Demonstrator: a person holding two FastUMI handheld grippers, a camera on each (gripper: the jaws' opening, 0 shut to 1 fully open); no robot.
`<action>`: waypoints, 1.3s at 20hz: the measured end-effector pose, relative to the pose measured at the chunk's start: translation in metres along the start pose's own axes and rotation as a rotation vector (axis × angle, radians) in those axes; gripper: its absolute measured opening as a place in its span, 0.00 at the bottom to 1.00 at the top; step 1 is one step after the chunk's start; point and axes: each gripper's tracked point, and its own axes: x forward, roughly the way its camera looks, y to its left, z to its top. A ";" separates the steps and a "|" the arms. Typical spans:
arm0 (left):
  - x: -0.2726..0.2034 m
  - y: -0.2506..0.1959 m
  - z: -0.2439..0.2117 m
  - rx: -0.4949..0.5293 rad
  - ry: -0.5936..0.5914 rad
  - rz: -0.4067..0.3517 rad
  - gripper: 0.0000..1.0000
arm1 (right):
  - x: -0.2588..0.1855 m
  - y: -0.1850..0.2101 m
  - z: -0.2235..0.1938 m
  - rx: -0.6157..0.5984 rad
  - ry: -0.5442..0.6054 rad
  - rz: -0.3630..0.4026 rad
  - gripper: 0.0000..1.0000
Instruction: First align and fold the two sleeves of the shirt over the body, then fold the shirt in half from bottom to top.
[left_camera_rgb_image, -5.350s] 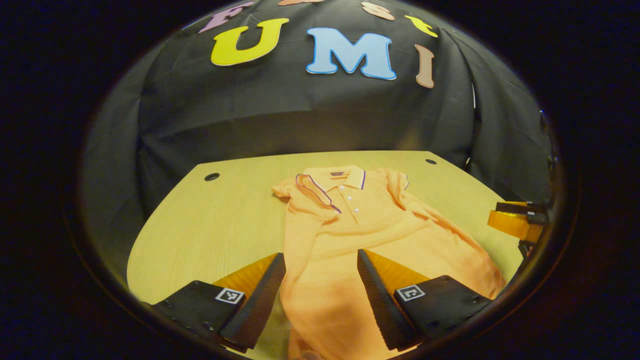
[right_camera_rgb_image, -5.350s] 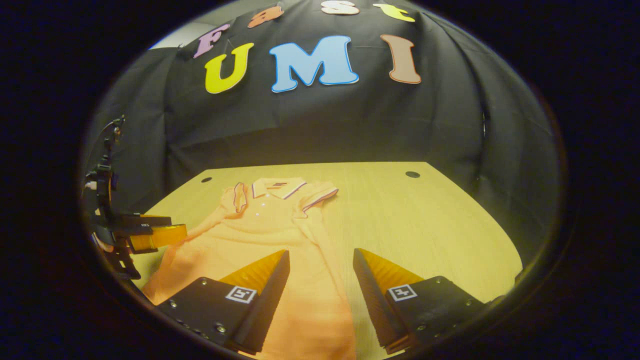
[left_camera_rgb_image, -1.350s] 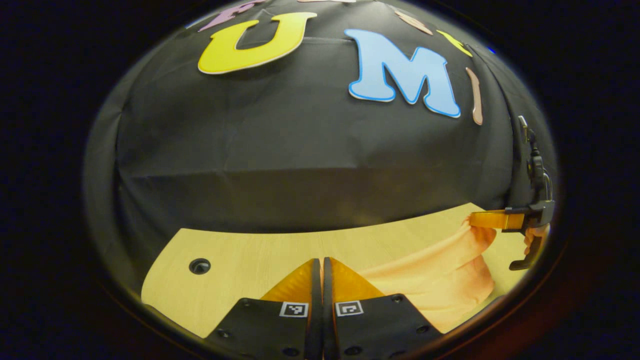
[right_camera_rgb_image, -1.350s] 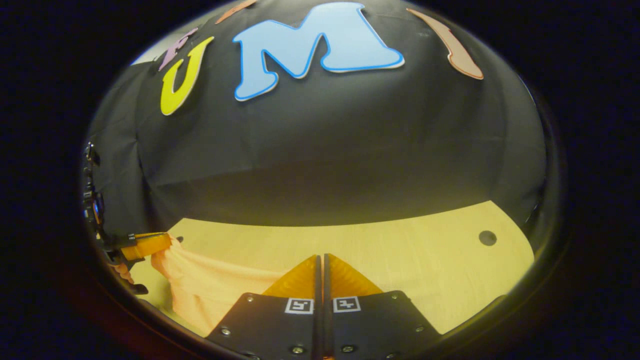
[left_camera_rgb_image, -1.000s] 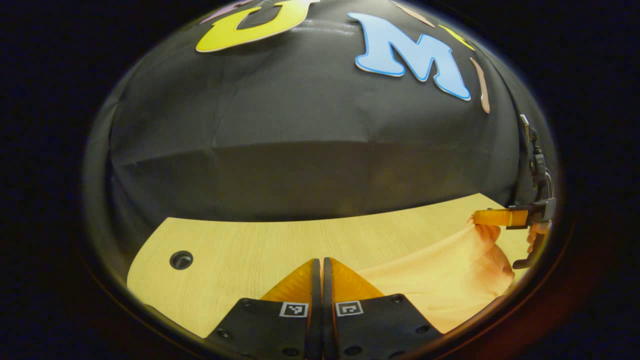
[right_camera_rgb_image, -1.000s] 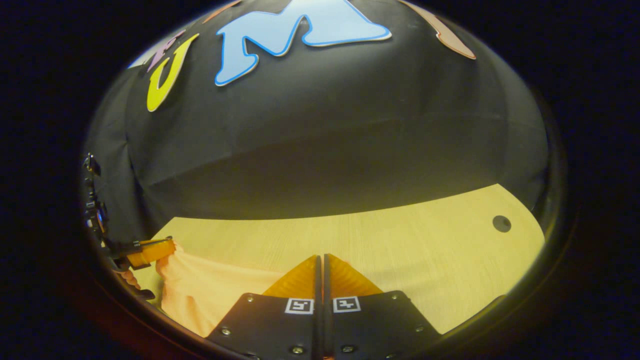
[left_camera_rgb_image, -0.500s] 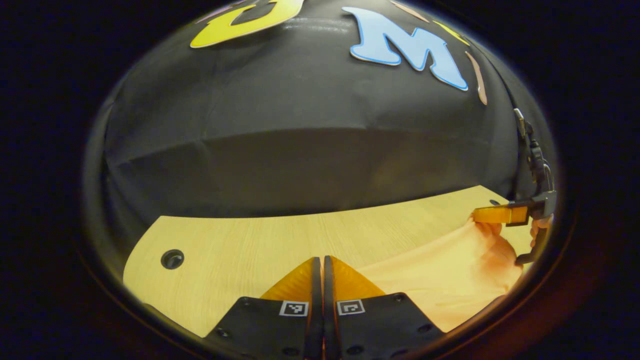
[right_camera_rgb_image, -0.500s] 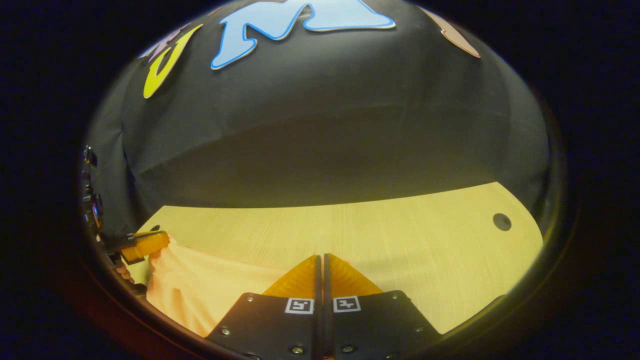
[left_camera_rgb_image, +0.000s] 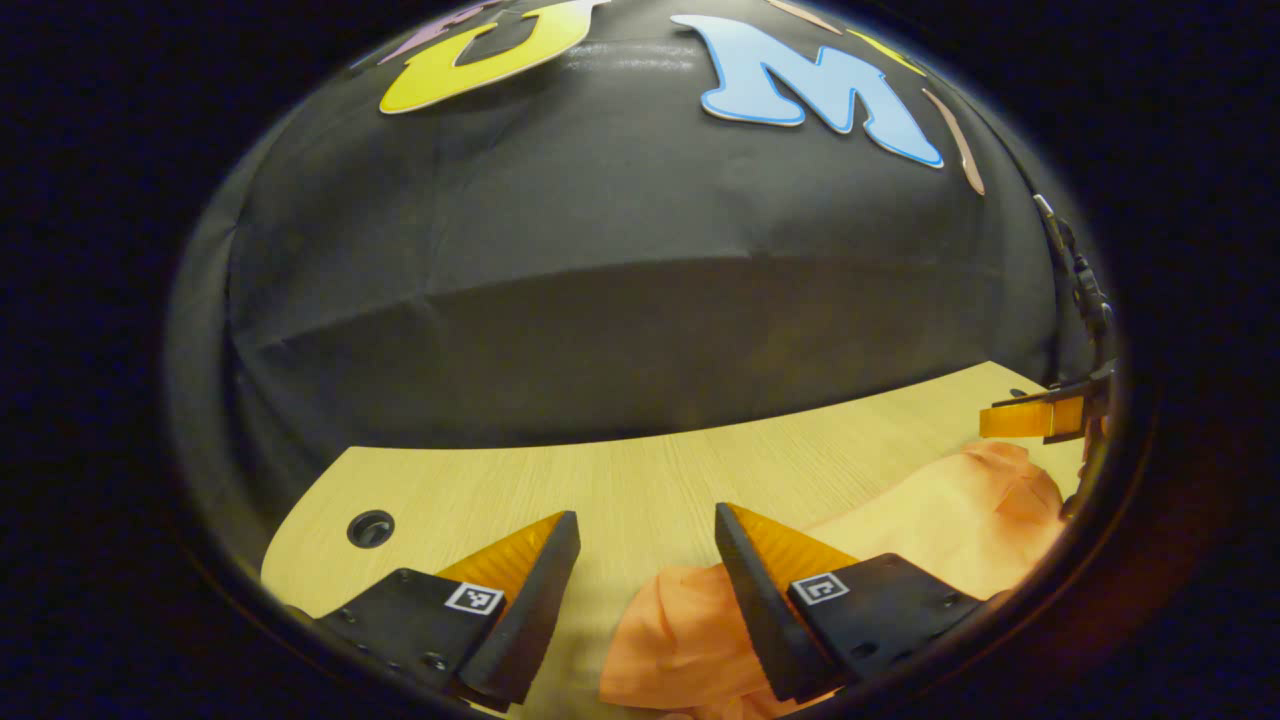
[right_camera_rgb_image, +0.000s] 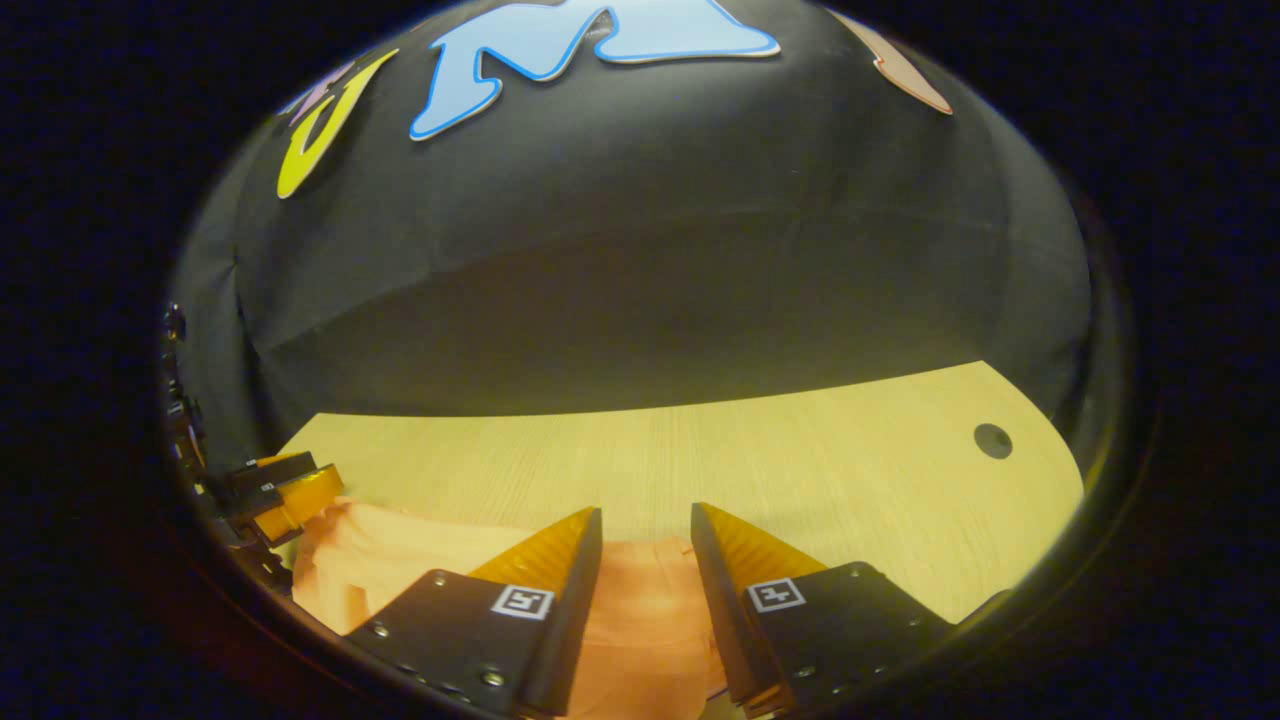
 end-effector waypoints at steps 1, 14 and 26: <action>0.001 -0.001 -0.003 -0.002 0.005 -0.001 0.96 | -0.001 0.001 0.000 -0.004 0.004 0.003 0.71; -0.045 -0.015 0.007 -0.044 0.009 -0.008 0.95 | -0.062 0.004 0.034 -0.125 -0.116 -0.061 0.94; -0.223 -0.073 0.068 -0.030 -0.200 -0.037 0.95 | -0.210 0.069 0.035 -0.123 -0.296 0.054 0.94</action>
